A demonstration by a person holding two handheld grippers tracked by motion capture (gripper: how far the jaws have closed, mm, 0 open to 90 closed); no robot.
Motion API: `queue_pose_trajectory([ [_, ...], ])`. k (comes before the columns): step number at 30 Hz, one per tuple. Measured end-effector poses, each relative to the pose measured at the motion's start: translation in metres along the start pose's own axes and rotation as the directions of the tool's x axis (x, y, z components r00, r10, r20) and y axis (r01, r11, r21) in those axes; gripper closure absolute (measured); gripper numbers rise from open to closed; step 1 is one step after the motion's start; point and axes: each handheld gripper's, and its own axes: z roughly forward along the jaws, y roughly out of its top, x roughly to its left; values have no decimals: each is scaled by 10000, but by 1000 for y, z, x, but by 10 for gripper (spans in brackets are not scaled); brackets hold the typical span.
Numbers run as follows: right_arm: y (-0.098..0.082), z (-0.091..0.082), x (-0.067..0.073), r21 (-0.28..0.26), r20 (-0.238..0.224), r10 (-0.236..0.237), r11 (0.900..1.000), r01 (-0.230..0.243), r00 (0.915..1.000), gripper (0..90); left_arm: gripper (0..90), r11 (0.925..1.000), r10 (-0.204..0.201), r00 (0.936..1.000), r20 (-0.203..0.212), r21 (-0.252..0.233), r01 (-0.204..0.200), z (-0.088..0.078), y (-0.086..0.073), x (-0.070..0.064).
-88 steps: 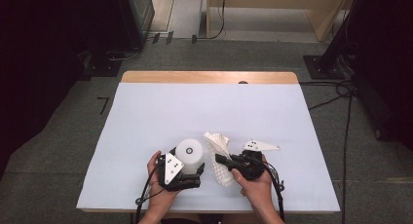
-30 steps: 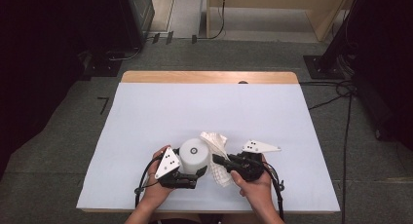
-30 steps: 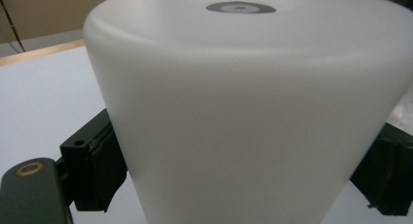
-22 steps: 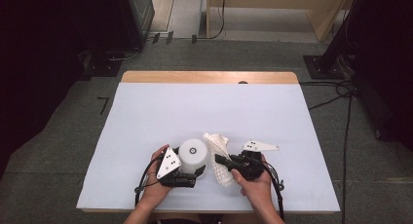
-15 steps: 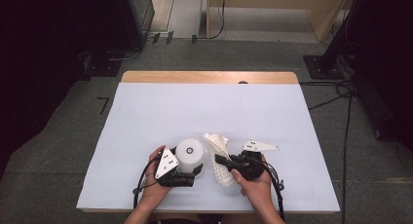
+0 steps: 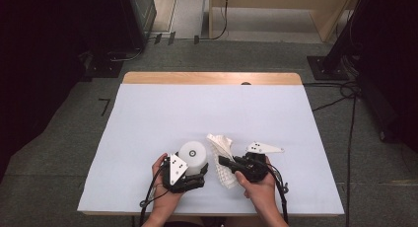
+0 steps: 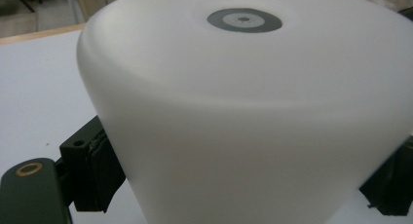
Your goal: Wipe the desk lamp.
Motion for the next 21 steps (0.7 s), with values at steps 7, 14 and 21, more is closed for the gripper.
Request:
queue_pose_trajectory([
  [7, -1, 2, 3, 26, -36, -34, 10000, 34, 10000, 794, 89, 9929, -19, 9779, 2089, -1162, 268, -19, 18, 20],
  [14, 1, 6, 13, -14, -434, -171, 9999, 170, 9989, 794, 89, 9956, 414, 9697, 2409, -921, -196, -15, 17, 13],
  [21, 16, -15, 28, -813, -851, -658, 9949, 589, 9942, 794, 89, 9971, 608, 9661, 2508, -589, -474, -9, 14, 10],
])
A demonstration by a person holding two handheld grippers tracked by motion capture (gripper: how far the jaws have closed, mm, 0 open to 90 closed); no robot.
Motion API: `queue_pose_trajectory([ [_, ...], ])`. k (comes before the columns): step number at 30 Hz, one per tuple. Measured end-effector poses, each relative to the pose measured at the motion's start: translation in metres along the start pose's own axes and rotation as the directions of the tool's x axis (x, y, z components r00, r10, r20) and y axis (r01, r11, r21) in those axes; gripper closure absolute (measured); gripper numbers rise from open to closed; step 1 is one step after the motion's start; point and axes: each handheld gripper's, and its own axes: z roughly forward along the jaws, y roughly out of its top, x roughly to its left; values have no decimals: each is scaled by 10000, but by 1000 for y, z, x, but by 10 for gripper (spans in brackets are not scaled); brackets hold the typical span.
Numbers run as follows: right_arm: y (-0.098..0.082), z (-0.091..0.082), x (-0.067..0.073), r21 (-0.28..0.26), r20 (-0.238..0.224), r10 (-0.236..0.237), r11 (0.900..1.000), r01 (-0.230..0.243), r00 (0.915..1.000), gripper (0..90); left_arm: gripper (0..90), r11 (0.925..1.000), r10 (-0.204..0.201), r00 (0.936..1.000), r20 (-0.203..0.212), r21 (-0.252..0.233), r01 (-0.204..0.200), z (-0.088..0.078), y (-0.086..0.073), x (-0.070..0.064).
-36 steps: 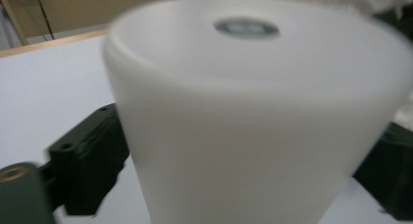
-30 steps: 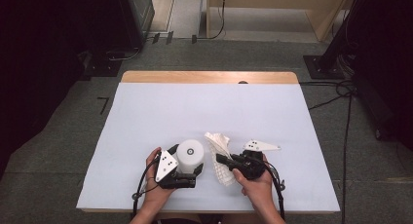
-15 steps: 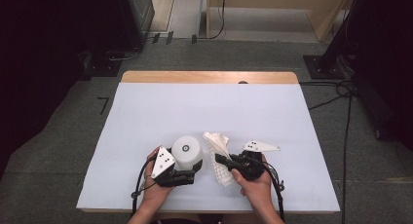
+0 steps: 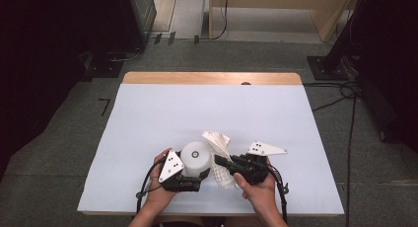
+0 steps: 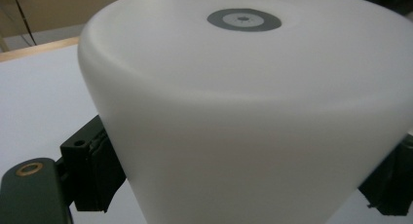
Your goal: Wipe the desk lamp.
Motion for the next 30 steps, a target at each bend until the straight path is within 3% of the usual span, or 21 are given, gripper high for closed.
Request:
queue_pose_trajectory([
  [3, -2, 2, -3, 138, 66, 35, 9999, -36, 10000, 794, 89, 9999, -24, 10000, 5, -157, 24, -2, 2, 2],
  [9, -27, 24, -23, 1195, 630, 577, 9907, -650, 9963, 795, 90, 9993, -95, 9999, 89, -362, 98, -6, 5, 4],
  [13, -21, 21, -19, 1017, 553, 548, 9930, -602, 9970, 794, 89, 9997, -72, 9998, 170, -236, 76, -3, 3, 5],
  [15, -14, 14, -14, 656, 128, 859, 9941, -866, 9962, 794, 89, 9999, 3, 9999, 145, -152, -1, -2, 1, 5],
  [16, -6, 7, -7, 370, -37, 654, 9972, -652, 9979, 794, 89, 9999, 67, 9999, 101, -93, -66, 0, 0, 6],
  [19, -1, 3, -2, 167, -83, 418, 9990, -417, 9991, 794, 89, 9998, 188, 9998, 106, -85, -187, 3, -2, 7],
  [21, -2, 3, -3, 252, 151, 233, 9994, -236, 9996, 794, 89, 9995, 309, 9994, 161, 74, -310, 6, -5, 9],
  [25, -10, 3, -21, 349, 757, 686, 9968, -714, 9948, 794, 87, 9980, 490, 9988, 88, 403, -493, 12, -15, 12],
  [27, -13, 4, -26, 336, 865, 814, 9958, -846, 9929, 794, 88, 9992, 356, 9992, 201, 156, -360, 12, -19, 16],
  [30, -15, 5, -28, 401, 971, 813, 9955, -856, 9919, 794, 87, 9990, 419, 9989, 221, 151, -423, 12, -19, 16],
])
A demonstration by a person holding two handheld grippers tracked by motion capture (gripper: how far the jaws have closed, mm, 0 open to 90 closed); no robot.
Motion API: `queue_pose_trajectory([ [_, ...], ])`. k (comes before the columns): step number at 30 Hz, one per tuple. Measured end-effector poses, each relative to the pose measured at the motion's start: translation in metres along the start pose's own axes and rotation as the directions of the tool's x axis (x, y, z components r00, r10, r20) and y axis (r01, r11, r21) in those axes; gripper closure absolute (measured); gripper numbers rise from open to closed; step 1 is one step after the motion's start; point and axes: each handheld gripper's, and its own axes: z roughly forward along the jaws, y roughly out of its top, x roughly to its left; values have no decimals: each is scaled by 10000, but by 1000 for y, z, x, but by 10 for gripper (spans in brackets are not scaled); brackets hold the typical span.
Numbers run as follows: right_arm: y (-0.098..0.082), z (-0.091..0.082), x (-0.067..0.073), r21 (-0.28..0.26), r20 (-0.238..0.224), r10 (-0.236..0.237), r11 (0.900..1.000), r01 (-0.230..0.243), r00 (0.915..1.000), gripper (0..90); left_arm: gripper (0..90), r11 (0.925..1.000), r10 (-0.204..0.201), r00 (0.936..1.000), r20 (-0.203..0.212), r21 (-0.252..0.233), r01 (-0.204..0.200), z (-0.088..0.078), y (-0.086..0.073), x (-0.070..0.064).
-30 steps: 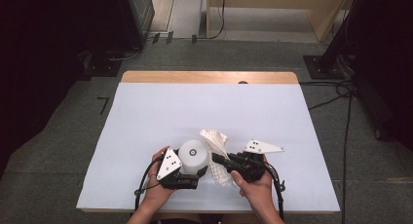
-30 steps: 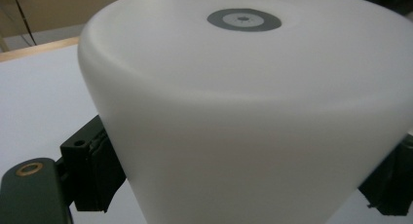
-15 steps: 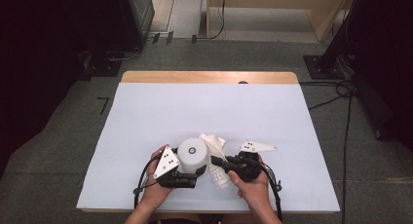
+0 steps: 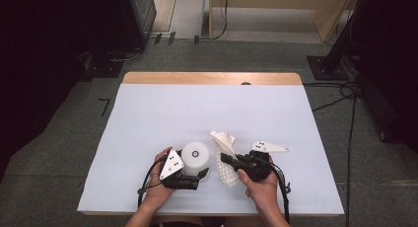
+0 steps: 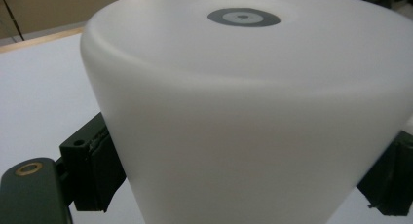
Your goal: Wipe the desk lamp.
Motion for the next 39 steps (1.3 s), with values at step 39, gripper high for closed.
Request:
queue_pose_trajectory([
  [39, 11, -7, 28, -445, -653, -648, 9971, 619, 9958, 794, 89, 9971, -455, 9978, -483, -637, 424, -19, 26, -17],
])
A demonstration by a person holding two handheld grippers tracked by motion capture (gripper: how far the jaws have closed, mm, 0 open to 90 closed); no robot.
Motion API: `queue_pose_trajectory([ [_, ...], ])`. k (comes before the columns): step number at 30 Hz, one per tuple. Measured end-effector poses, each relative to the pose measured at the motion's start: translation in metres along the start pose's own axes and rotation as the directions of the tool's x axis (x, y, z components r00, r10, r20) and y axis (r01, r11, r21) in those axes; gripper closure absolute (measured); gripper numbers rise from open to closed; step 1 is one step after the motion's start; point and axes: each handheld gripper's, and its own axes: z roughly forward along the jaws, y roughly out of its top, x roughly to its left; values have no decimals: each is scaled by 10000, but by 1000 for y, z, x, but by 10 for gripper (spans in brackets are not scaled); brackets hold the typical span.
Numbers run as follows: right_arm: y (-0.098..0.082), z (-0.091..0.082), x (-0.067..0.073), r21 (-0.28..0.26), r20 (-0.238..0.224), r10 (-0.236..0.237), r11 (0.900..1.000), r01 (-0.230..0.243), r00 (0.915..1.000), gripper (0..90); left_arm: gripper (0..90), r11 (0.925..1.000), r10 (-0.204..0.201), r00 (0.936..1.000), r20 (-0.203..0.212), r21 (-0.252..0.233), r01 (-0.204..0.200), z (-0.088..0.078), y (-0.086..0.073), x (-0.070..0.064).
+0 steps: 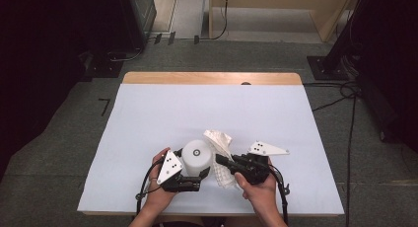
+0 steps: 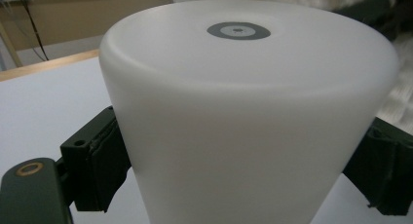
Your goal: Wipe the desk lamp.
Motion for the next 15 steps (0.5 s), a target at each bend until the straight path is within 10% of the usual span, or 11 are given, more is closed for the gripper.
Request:
queue_pose_trajectory([
  [8, -23, 24, -20, 1056, 375, 614, 9923, -650, 9974, 794, 90, 9994, -220, 9997, 75, -269, 222, -5, 2, 8],
  [15, -11, 13, -12, 551, 238, 352, 9978, -365, 9991, 794, 90, 9987, 497, 9987, 150, 82, -499, 5, -5, 4],
])
